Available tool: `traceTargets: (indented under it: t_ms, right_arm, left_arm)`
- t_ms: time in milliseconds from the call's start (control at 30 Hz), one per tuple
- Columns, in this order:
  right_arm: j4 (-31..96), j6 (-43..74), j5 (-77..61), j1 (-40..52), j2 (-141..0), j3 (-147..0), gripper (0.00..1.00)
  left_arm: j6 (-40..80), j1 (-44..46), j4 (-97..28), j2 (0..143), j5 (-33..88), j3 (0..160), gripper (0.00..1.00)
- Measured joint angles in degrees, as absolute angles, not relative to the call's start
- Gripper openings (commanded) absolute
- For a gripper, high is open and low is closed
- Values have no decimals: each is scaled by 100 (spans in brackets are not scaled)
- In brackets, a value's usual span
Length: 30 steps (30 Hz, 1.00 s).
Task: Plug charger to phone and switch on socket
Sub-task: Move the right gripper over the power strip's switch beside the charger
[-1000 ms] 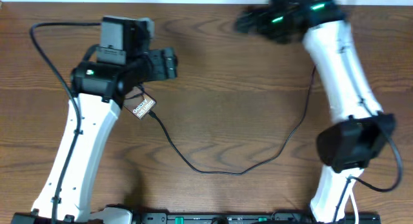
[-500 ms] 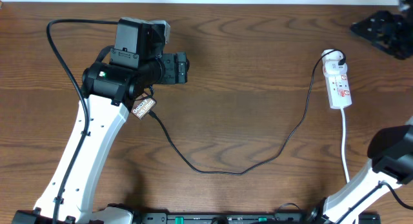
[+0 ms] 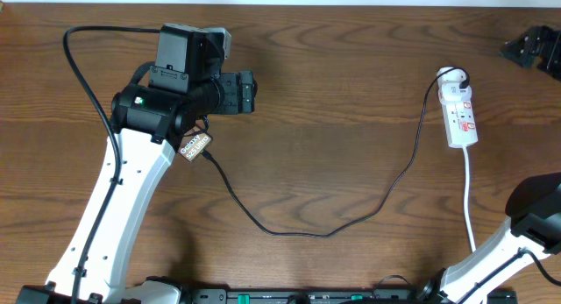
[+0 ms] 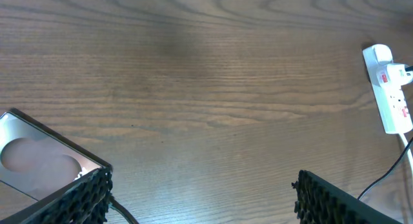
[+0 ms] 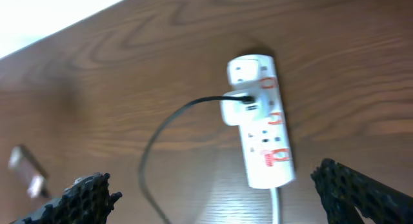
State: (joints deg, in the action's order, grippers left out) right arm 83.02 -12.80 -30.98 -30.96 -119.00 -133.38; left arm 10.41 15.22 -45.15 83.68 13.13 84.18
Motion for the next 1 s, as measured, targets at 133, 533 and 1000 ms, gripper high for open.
traceTargets:
  t_ms: [133,533,1000]
  right_arm:
    - [8099,-1304,-2847,-3096,-11900,-12932,99]
    - [7616,-1656,-2814,-3052,-12901,-12237,99]
    - [7369,-2121,-3374,-2757,-13380,-12228,99]
  left_arm:
    - [1041,1522,-4515,8368,1313,8418,89]
    - [1041,1522,-4512,8368,1313,8418,89]
    - [1041,1522,-4515,8368,1315,8418,89]
